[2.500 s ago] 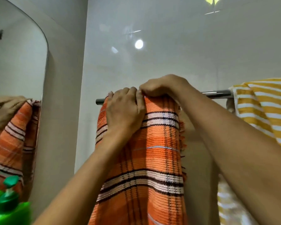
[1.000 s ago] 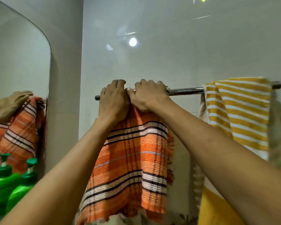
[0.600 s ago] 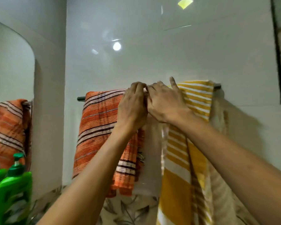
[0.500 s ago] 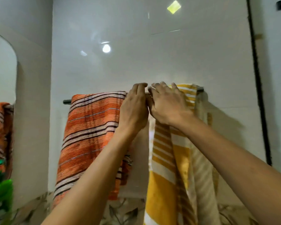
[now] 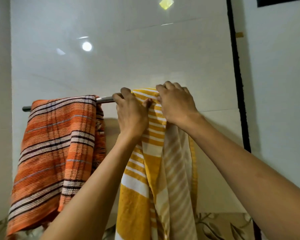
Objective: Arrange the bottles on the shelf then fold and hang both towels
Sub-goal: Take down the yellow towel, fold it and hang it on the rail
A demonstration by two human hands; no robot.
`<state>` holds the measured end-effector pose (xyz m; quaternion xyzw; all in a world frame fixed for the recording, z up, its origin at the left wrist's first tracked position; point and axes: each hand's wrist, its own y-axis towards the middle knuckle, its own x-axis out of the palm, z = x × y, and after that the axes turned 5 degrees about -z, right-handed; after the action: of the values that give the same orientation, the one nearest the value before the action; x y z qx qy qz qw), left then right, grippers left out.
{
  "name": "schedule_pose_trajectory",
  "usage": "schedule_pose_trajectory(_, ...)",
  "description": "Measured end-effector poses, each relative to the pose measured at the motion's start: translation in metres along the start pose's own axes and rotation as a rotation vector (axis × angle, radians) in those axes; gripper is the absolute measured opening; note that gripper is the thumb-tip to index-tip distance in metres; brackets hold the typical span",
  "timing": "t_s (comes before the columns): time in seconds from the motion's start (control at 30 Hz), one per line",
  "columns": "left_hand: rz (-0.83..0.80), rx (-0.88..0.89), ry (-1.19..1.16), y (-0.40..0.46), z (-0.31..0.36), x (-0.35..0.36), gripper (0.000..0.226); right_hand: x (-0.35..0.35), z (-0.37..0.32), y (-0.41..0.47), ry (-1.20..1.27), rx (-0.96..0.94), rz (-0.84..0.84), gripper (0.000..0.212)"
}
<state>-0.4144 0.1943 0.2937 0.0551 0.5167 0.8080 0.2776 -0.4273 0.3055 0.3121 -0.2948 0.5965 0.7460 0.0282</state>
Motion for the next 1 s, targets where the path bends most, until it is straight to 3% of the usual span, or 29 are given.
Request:
schedule_pose_trajectory(0.13, 0.009, -0.016, 0.031, -0.001, 0.001, 0.002, 0.047, -0.014, 0.010, 0.011, 0.129, 0.054, 0.099, 0.020)
schedule_pose_trajectory(0.23, 0.038, -0.025, 0.137, -0.006, 0.001, 0.004, 0.047, -0.019, 0.010, 0.013, 0.205, 0.036, 0.098, 0.020)
schedule_pose_trajectory(0.37, 0.131, 0.123, 0.243, -0.015, 0.008, -0.001, 0.031, -0.025, 0.004, 0.006, 0.382, -0.050, 0.100, 0.016)
schedule_pose_trajectory(0.5, 0.085, 0.244, 0.017, -0.027, 0.022, -0.014, 0.012, -0.031, 0.003, 0.003, 0.463, -0.159, -0.057, 0.027)
schedule_pose_trajectory(0.67, 0.136, 0.230, -0.007, -0.056, 0.032, -0.035, 0.016, -0.046, -0.009, -0.015, 0.532, -0.295, -0.124, 0.034)
schedule_pose_trajectory(0.87, 0.014, 0.257, 0.213, -0.101, 0.045, -0.063, 0.031, -0.072, -0.016, -0.035, 0.658, -0.319, -0.212, 0.034)
schedule_pose_trajectory(0.93, 0.043, 0.252, 0.277, -0.113, 0.053, -0.070, 0.024, -0.080, -0.011, -0.040, 0.734, -0.353, -0.267, 0.029)
schedule_pose_trajectory(1.0, 0.075, 0.246, 0.319, -0.127, 0.063, -0.076, 0.017, -0.091, -0.005, -0.049, 0.802, -0.411, -0.312, 0.036)
